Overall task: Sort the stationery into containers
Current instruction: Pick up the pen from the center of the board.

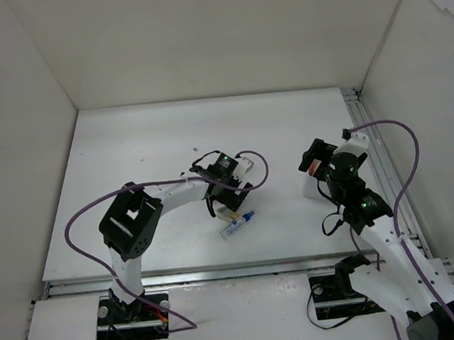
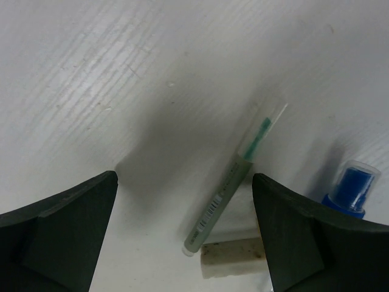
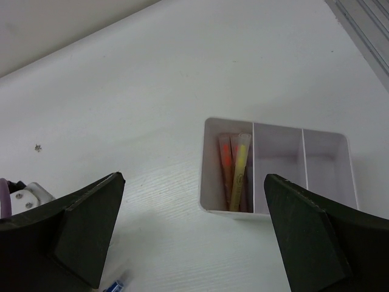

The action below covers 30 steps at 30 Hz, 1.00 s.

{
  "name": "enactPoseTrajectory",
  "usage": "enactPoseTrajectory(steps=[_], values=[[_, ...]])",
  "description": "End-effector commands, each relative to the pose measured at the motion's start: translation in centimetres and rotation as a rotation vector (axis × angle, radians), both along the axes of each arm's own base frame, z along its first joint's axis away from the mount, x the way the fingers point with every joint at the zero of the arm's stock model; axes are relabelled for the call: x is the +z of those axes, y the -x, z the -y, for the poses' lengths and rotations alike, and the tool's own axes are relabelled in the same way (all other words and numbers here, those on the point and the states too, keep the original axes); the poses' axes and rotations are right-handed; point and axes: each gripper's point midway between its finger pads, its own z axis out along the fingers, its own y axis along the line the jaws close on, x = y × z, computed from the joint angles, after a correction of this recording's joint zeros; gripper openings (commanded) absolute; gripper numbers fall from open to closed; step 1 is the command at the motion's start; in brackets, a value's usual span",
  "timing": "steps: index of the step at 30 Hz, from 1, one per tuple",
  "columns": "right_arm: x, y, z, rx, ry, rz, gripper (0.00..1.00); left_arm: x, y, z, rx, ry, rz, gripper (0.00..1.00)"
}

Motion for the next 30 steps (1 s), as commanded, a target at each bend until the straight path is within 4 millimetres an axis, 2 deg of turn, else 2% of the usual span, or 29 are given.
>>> enactPoseTrajectory(steps=[1,4,7,10,12,13,17,20,23,25,26,27,29,30], values=[[1.4,-0.3,0.2,-0.005,-0.001,0.047,0.98,1.7,-1.6,0.6,0.003,0.000,0.064,0.87],[1.4,-0.2,0.3,-0.008,-0.001,0.049,0.98,1.5,-1.3,0.6,0.001,0.005,0.056,0.82],[1.3,-0.2,0.5,-0.014,0.001,0.048,0.98,1.3,-0.9,0.8,-0.004,0.005,0.052,0.70],[1.5,-0.2,0.4,-0.013,-0.003,0.051,0.98,1.1,-0.9,0.8,-0.003,0.004,0.050,0.48],[1.6,-0.1,0.5,-0.015,-0.005,0.055,0.98,1.3,-0.8,0.9,-0.004,0.012,0.051,0.37],[1.6,-0.1,0.5,-0.014,-0.006,0.055,0.98,1.3,-0.9,1.0,-0.010,0.021,0.053,0.26],[2.0,0.1,0.4,-0.010,-0.014,0.068,0.98,1.6,-1.1,1.2,-0.017,0.026,0.065,0.00],[2.2,0.2,0.3,-0.002,-0.019,0.077,0.98,2.4,-2.6,0.6,0.024,0.037,0.096,0.00],[2.7,0.2,-0.4,0.043,-0.025,0.085,0.98,4.5,-3.8,0.4,0.037,0.068,0.140,0.00],[3.2,0.2,-1.6,0.110,-0.035,0.089,0.98,7.0,-5.3,-0.6,0.070,0.090,0.202,0.00],[3.3,0.2,-2.0,0.131,-0.042,0.087,0.98,8.0,-5.4,-0.6,0.066,0.103,0.223,0.00],[3.7,0.2,-2.6,0.160,-0.053,0.091,0.98,10.3,-5.7,-1.0,0.074,0.134,0.260,0.00],[4.1,0.1,-3.9,0.226,-0.085,0.088,0.98,13.1,-5.1,-1.1,0.061,0.177,0.294,0.00],[4.4,0.1,-5.0,0.280,-0.104,0.094,0.98,15.8,-4.4,-1.2,0.042,0.239,0.345,0.00]])
